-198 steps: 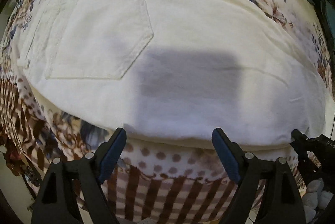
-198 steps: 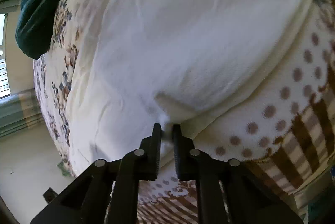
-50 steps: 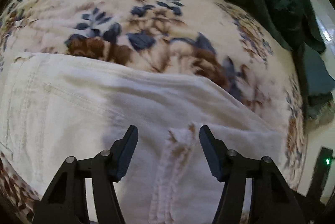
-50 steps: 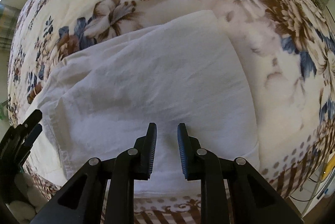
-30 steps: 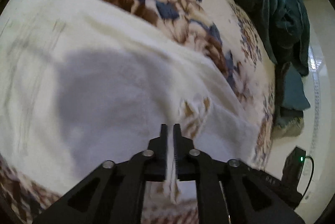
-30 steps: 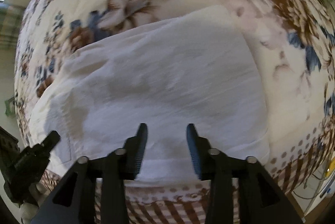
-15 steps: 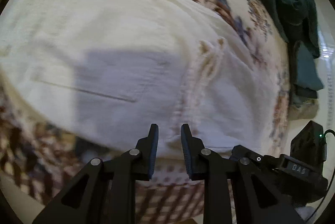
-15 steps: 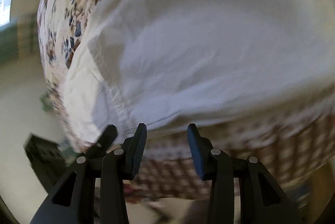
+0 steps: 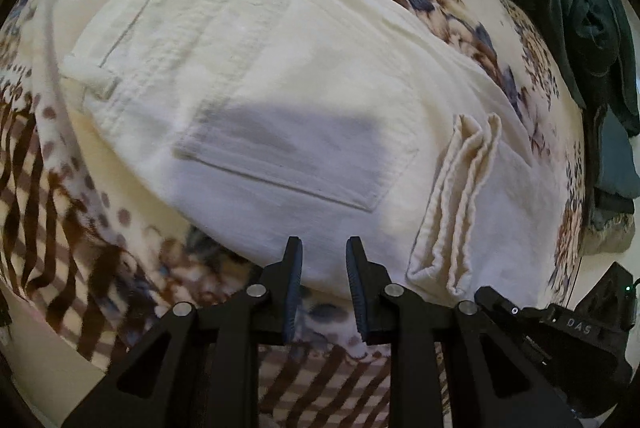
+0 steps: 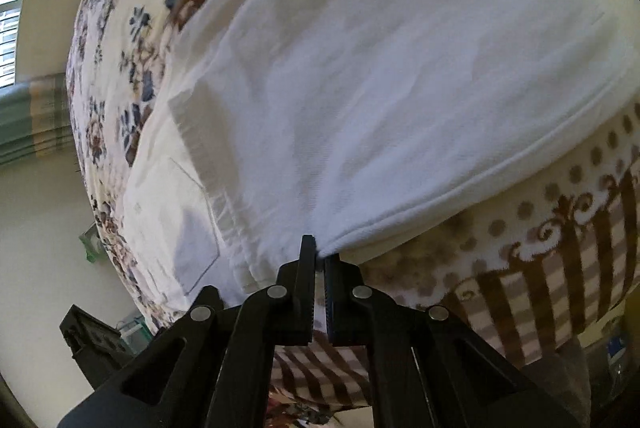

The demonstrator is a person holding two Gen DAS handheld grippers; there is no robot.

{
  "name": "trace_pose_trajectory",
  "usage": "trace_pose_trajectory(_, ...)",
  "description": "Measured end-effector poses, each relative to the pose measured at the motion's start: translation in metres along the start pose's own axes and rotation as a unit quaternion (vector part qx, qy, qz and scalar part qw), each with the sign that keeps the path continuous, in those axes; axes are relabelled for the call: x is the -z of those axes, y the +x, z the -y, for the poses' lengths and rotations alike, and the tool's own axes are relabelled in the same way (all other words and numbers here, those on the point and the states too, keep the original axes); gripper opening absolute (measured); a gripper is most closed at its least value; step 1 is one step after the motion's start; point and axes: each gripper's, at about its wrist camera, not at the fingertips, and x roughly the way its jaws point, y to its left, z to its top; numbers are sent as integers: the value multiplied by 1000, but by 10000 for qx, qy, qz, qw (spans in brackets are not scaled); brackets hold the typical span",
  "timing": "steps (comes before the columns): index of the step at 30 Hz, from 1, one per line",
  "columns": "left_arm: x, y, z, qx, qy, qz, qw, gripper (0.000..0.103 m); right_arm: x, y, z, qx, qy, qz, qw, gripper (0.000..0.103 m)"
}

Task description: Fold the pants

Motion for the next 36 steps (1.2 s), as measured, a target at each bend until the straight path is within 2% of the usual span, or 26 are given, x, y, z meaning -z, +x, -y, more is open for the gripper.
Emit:
trace_pose_trajectory(1,-1,1,-2,26,-75,-23,10000,34,-5,5,0,69,-24,-111,9999,9)
trace_pose_trajectory(2,0,1,-4,63,-129,-45,9999,49,-7,6,2,87,-19,-188,9998,9)
trace_pose_trajectory(3,-1,1,-8,177,-211,-64,9996,58,-10,4,7,26,-32,-216,9998,16)
trace_pose_trajectory(5,-3,-4,-15,331,-353,-23,9988,65,-12,2,7,-100,-155,-243,9995,40)
trace_pose_trajectory(6,-4,-11,-22,379,-474,122,9981,69,-10,0,4,-118,-259,-217,9994,57)
trace_pose_trajectory(7,-5,-17,-28,412,-575,283,9971,74,-8,-4,-1,-132,-415,-190,9989,63)
trace_pose_trajectory(8,-6,-26,-37,454,-694,499,9953,84,-6,-5,-5,-109,-544,-184,9983,63)
trace_pose_trajectory(9,-8,-37,-48,478,-849,797,9920,90,-2,-11,-11,-42,-747,-156,9971,63)
trace_pose_trajectory(12,-17,-56,-80,471,-1253,1419,9808,92,5,-17,-22,118,-1034,-9,9946,63)
trace_pose_trajectory(15,-39,-46,-113,416,-1763,1419,9732,92,5,-19,-21,148,-937,81,9955,63)
trace_pose_trajectory(18,-58,-22,-141,560,-2230,1349,9638,92,0,-14,-17,174,-690,97,9974,63)
trace_pose_trajectory(20,-68,-6,-148,511,-2226,1262,9654,90,-4,-14,-13,139,-543,120,9984,63)
trace_pose_trajectory(23,-77,10,-156,678,-2222,1160,9657,90,-7,-13,-12,163,-528,170,9983,63)
trace_pose_trajectory(26,-72,7,-156,774,-2219,1326,9629,90,-8,-14,-14,176,-572,210,9980,63)
trace_pose_trajectory(27,-69,4,-154,791,-2176,1449,9620,81,-8,-14,-14,183,-576,213,9979,63)
trace_pose_trajectory(28,-66,-2,-151,791,-2097,1622,9610,67,-7,-15,-14,184,-572,220,9980,63)
trace_pose_trajectory(30,-63,-10,-143,681,-1908,1856,9615,33,-7,-16,-14,168,-555,241,9980,63)
trace_pose_trajectory(32,-61,-20,-140,703,-1708,2070,9608,24,-6,-19,-12,154,-578,278,9978,63)
trace_pose_trajectory(36,-49,-51,-117,691,-1002,2554,9591,18,-7,-27,-10,128,-610,355,9974,63)
